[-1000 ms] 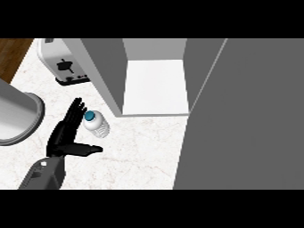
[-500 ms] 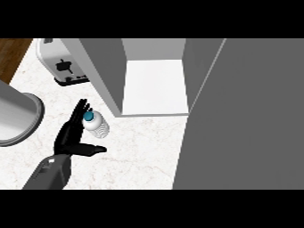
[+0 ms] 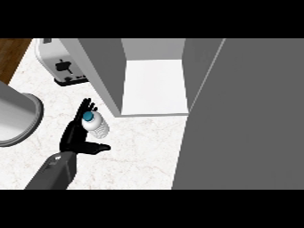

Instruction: Pick up the bottled water, place it into the cabinet and close the cabinet

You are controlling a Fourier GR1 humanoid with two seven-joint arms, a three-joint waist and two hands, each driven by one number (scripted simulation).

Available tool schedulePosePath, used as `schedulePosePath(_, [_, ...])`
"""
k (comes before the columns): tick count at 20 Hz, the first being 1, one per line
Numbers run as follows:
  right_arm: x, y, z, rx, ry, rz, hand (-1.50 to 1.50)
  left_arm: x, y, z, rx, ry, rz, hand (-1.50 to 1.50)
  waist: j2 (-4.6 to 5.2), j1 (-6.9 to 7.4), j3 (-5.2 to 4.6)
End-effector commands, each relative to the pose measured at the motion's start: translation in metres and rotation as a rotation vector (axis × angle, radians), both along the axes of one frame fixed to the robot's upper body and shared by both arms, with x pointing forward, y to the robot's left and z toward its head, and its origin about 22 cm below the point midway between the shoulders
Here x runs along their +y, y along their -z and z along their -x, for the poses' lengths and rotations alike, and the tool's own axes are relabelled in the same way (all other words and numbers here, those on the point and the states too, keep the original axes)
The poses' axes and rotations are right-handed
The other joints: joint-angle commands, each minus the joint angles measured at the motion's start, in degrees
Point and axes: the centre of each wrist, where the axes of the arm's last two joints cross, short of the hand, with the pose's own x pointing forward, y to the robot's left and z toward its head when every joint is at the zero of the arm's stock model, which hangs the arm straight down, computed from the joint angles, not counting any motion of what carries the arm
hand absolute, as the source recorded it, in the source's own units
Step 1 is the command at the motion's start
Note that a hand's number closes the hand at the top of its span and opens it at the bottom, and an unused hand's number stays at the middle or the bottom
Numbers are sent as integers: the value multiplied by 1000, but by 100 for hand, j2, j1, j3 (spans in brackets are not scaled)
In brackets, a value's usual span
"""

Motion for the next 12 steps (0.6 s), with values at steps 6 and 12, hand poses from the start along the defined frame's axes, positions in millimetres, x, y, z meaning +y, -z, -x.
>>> schedulePosePath(6, [-16, -20, 27, -59, 17, -22, -150, -27, 2, -8, 30, 78, 106, 150, 17, -34, -3])
schedulePosePath(12, [-20, -17, 33, -60, 51, -11, -150, -17, -6, -15, -66, 120, 59, 150, -1, -24, 0])
